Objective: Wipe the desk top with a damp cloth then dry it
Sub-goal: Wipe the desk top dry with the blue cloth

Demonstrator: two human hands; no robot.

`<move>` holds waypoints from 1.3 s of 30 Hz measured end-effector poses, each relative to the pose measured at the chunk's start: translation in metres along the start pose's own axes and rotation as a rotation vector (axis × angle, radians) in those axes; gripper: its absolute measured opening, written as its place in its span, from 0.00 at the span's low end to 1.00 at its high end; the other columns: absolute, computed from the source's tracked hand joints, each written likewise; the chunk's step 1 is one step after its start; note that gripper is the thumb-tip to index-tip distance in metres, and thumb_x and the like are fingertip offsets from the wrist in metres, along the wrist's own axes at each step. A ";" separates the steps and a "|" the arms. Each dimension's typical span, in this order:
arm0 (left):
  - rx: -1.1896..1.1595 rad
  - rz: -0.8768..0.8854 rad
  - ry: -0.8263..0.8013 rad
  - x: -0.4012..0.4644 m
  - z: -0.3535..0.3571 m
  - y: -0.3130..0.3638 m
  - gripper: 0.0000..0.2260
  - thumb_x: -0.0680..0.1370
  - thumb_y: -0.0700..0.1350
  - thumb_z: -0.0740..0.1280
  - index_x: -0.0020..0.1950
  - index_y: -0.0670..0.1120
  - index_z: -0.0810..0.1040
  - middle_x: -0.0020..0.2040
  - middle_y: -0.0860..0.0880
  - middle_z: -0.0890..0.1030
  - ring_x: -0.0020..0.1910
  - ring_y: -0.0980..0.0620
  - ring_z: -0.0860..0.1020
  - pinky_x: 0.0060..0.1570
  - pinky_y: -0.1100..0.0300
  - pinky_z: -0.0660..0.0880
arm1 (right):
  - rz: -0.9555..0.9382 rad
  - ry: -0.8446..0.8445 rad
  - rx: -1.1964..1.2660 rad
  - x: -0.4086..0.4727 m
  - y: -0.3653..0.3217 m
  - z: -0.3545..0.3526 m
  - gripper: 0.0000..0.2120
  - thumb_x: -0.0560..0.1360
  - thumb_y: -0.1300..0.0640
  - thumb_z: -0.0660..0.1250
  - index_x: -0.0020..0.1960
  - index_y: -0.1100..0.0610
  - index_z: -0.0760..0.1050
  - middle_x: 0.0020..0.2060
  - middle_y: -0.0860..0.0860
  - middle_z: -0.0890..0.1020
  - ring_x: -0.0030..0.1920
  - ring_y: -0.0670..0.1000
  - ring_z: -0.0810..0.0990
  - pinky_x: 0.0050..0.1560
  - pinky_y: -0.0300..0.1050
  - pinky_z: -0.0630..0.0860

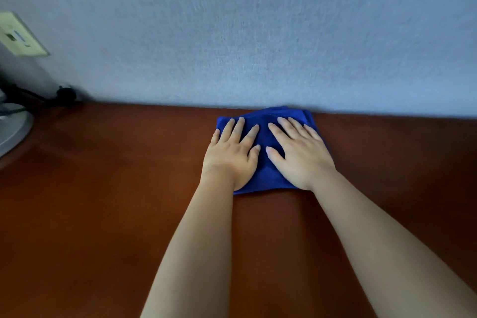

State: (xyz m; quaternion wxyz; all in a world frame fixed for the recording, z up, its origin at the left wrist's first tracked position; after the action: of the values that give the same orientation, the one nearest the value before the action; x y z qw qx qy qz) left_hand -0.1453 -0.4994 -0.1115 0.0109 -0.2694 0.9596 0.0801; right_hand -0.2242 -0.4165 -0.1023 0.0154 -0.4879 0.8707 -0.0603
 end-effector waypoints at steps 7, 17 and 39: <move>-0.006 -0.024 0.014 0.042 -0.005 -0.014 0.24 0.84 0.54 0.45 0.79 0.56 0.45 0.80 0.50 0.43 0.78 0.52 0.40 0.76 0.51 0.39 | -0.021 0.006 -0.006 0.047 0.007 0.002 0.29 0.81 0.42 0.46 0.79 0.49 0.48 0.78 0.48 0.49 0.77 0.48 0.45 0.76 0.47 0.42; 0.019 -0.047 -0.024 -0.008 0.002 0.003 0.24 0.84 0.55 0.43 0.79 0.54 0.43 0.80 0.49 0.41 0.78 0.51 0.38 0.76 0.50 0.39 | -0.015 -0.020 -0.011 -0.003 0.000 0.002 0.28 0.81 0.41 0.45 0.79 0.49 0.47 0.78 0.48 0.47 0.77 0.48 0.44 0.76 0.46 0.41; 0.081 0.118 -0.092 -0.201 0.038 0.130 0.24 0.84 0.53 0.42 0.79 0.54 0.41 0.79 0.50 0.39 0.77 0.50 0.36 0.75 0.49 0.37 | 0.188 0.003 0.001 -0.258 0.019 -0.002 0.33 0.78 0.38 0.36 0.79 0.54 0.44 0.78 0.50 0.45 0.77 0.49 0.42 0.75 0.45 0.39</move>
State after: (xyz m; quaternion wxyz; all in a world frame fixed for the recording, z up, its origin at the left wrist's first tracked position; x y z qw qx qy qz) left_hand -0.0419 -0.2807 -0.1174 0.0610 -0.2077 0.9748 0.0538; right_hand -0.1053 -0.1865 -0.1104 0.0200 -0.4040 0.9126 -0.0598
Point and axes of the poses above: each hand's wrist, its own x-axis towards the middle knuckle, its own z-axis out of the palm, y = z × x, the point moved 10 cm from there along x, towards the middle knuckle
